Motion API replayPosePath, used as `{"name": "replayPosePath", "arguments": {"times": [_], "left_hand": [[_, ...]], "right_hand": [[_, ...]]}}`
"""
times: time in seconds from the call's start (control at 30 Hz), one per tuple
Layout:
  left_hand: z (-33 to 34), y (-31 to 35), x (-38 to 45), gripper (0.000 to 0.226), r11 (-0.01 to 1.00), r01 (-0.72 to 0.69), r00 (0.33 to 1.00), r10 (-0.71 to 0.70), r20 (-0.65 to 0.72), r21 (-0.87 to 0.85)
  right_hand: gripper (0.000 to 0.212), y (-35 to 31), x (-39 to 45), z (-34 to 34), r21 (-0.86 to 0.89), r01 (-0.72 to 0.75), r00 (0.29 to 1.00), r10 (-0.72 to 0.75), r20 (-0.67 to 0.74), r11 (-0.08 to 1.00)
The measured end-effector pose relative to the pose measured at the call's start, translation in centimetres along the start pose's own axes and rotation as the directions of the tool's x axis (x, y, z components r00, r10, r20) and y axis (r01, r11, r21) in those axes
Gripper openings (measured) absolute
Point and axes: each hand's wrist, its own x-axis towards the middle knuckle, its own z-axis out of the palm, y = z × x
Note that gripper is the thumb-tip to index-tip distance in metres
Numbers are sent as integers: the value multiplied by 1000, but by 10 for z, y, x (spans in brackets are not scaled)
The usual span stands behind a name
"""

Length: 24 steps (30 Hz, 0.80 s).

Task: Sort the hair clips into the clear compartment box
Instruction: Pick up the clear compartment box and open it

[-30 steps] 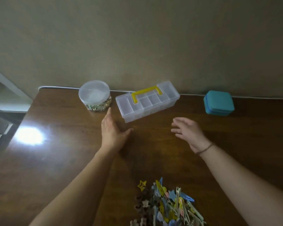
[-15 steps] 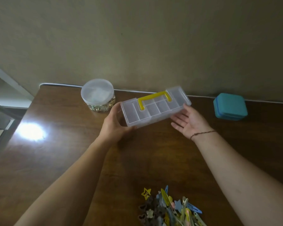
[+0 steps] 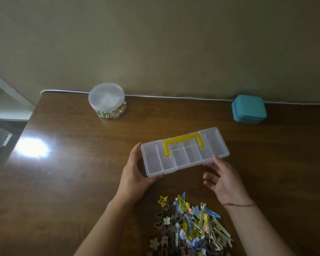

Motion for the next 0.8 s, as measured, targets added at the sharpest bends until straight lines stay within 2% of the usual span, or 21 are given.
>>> {"name": "replayPosePath", "arguments": {"times": [0.27,0.43,0.6,0.8], "left_hand": [[-4,7,-1,123,1000,4,1000,-4,31,8],[-7,9,-1,124,1000,-7,999,5,51,27],[-11,9,-4,123,997,-48,994,42,101,61],[-15,10,-4,122,991,-89,986,73,151,104]], "right_hand": [[44,1,-4,1,-61,90,993,-94,-72,994],[37,0,-5,0,-56,102,989,-108,-100,993],[45,8,-11,-3,-70,148,976,-157,-153,987],[44,14,-18,-3,-91,165,961,-181,-207,982]]}}
